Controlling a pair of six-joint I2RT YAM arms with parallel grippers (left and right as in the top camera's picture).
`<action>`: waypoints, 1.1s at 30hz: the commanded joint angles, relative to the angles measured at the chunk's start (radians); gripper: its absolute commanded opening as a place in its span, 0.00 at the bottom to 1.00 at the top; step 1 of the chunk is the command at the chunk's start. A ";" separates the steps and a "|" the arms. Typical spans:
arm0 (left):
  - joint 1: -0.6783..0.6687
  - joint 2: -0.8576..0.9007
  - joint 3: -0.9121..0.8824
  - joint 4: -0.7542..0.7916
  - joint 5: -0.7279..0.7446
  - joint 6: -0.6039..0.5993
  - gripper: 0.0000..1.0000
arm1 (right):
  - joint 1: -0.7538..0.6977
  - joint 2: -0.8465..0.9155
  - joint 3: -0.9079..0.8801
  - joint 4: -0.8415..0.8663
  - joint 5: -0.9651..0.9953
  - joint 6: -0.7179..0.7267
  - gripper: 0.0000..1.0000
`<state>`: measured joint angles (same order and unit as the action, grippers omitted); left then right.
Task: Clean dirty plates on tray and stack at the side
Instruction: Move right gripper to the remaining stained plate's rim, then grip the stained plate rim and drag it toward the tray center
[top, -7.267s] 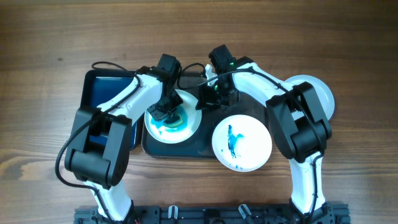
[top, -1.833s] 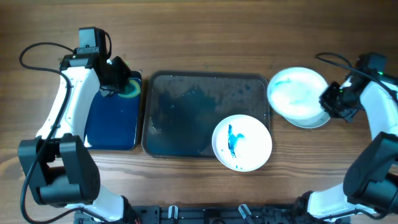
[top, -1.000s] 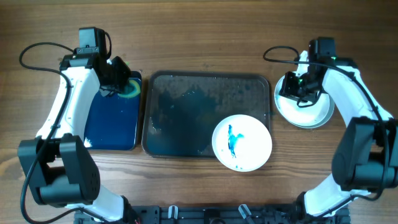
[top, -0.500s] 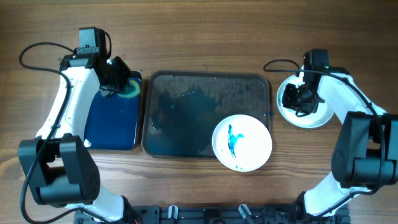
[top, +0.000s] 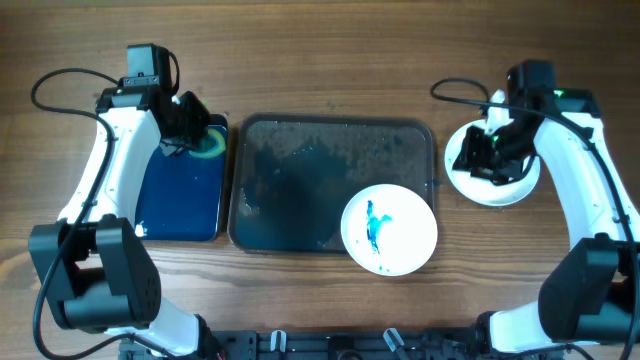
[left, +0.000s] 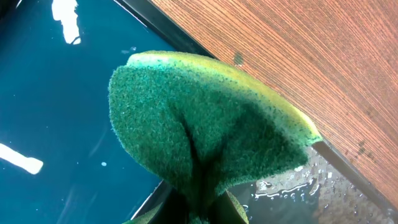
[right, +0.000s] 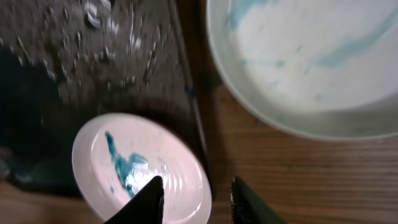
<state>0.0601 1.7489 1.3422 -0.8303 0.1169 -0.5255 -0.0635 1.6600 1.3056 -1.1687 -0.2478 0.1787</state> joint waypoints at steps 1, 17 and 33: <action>0.001 -0.004 0.014 0.003 -0.011 -0.006 0.04 | 0.037 0.010 -0.116 -0.077 -0.098 -0.044 0.36; 0.001 -0.004 0.014 0.002 -0.014 -0.006 0.04 | 0.164 0.010 -0.444 0.185 -0.090 0.033 0.15; 0.001 -0.004 0.014 0.002 -0.014 -0.006 0.04 | 0.193 -0.063 -0.214 0.099 -0.018 0.031 0.04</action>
<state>0.0601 1.7489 1.3422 -0.8307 0.1158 -0.5255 0.0990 1.6405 0.9756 -1.0687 -0.2939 0.2081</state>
